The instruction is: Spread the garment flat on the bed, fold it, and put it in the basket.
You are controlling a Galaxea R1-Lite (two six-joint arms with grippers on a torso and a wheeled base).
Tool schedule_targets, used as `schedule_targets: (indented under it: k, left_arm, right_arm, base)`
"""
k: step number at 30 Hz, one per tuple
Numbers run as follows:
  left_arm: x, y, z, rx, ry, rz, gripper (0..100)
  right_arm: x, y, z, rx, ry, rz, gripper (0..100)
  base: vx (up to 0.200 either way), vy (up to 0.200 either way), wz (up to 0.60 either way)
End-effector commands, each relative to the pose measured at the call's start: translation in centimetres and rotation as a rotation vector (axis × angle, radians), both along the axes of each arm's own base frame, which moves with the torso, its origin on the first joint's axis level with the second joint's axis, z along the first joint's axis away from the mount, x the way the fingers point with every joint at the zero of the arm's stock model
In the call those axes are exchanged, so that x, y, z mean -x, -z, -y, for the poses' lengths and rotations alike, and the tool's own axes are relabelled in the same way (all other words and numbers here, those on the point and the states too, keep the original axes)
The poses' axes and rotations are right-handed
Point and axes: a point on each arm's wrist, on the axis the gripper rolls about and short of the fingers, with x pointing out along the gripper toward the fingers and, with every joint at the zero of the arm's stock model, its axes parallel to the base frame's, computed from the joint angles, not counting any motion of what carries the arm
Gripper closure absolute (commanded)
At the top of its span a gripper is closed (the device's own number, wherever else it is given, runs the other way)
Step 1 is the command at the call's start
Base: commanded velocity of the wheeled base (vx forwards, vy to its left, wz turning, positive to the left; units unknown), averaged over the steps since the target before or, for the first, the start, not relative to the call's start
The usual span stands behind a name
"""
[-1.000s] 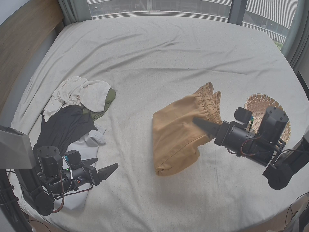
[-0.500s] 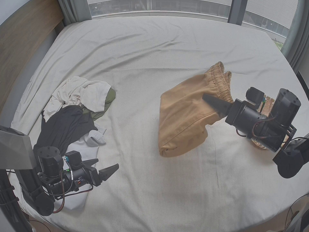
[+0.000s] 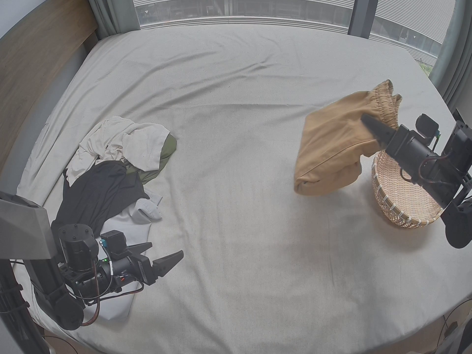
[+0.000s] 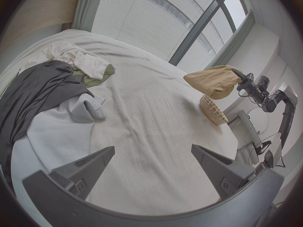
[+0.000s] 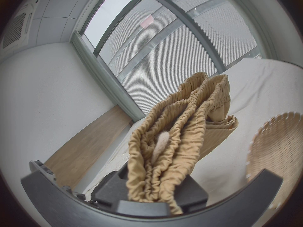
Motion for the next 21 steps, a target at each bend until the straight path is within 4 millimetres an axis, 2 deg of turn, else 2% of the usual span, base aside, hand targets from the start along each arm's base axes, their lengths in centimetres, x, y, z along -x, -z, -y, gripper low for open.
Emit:
schedule_targets:
  k: [1, 7, 21]
  left_arm:
    - [0.1, 0.2, 0.3, -0.001, 0.012, -0.008, 0]
    - [0.2, -0.1, 0.9, -0.001, 0.027, 0.005, 0]
    - [0.3, 0.0, 1.1, -0.005, 0.029, 0.001, 0]
  right_arm:
    - [0.0, -0.8, 3.6, 0.01, 0.132, 0.038, 100]
    - [0.7, -1.4, 6.4, 0.012, 0.232, 0.052, 100]
    - [1.5, 2.6, 12.0, 0.047, 0.436, -0.12, 100]
  base:
    - [0.0, 0.0, 0.0]
    - [0.0, 0.0, 0.0]
    - [0.0, 0.0, 0.0]
